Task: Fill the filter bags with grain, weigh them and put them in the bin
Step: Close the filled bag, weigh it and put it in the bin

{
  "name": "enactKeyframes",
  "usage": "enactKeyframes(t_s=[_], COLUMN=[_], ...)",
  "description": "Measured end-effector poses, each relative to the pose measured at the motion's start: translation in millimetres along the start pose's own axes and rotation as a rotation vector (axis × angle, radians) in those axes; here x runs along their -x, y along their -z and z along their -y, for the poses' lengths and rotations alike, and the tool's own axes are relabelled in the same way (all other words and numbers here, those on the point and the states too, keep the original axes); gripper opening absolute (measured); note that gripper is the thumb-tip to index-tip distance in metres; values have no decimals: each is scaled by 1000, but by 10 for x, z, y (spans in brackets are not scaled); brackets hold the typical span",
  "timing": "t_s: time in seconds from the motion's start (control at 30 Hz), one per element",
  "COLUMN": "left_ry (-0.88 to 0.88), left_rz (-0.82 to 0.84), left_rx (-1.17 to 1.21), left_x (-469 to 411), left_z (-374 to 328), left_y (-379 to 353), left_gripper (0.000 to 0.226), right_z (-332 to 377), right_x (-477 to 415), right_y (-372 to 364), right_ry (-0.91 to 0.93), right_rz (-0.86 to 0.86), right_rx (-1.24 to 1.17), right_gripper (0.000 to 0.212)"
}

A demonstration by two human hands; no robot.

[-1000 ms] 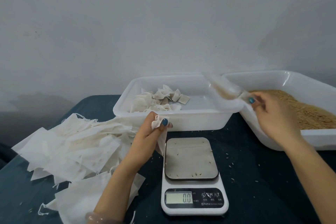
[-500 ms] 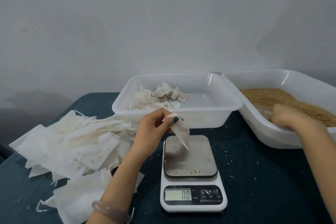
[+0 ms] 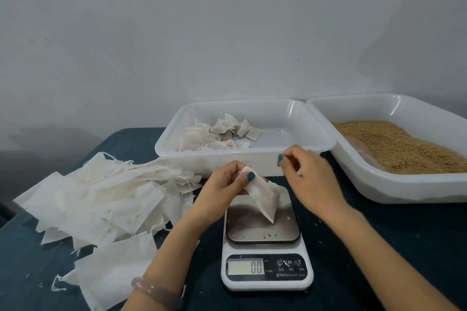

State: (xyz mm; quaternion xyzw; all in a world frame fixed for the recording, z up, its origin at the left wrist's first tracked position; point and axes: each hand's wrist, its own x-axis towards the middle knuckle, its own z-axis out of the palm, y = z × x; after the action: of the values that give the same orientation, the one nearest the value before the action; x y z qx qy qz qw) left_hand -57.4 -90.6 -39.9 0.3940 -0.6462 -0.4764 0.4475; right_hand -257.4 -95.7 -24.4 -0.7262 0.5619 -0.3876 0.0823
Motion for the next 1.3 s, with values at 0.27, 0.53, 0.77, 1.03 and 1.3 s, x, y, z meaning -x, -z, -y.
enactKeyframes(t_s=[0.27,0.53,0.77,1.03,1.3], left_ry=[-47,-75,-119,-56,-65], left_rz=[-22,-196,-357,-383,-256], left_rx=[-162,-186,-162,-499,-749], left_x=[68,105,101,134,184], left_z=[73,85,90,132,76], left_y=[66,120,197,256,109], left_gripper=[23,43,43,45,36], right_z=[-303,-321,-374,-366,-366], right_x=[175,244,218,225,224], right_y=[-306,-343,-324,-320,-323], right_ry=[-147,-154,-191,-184,-189], right_rz=[-72,-90,-109,-108,-112], right_rx=[-52,-13,-13,-28,-33], right_gripper=[37,36,40,40,40])
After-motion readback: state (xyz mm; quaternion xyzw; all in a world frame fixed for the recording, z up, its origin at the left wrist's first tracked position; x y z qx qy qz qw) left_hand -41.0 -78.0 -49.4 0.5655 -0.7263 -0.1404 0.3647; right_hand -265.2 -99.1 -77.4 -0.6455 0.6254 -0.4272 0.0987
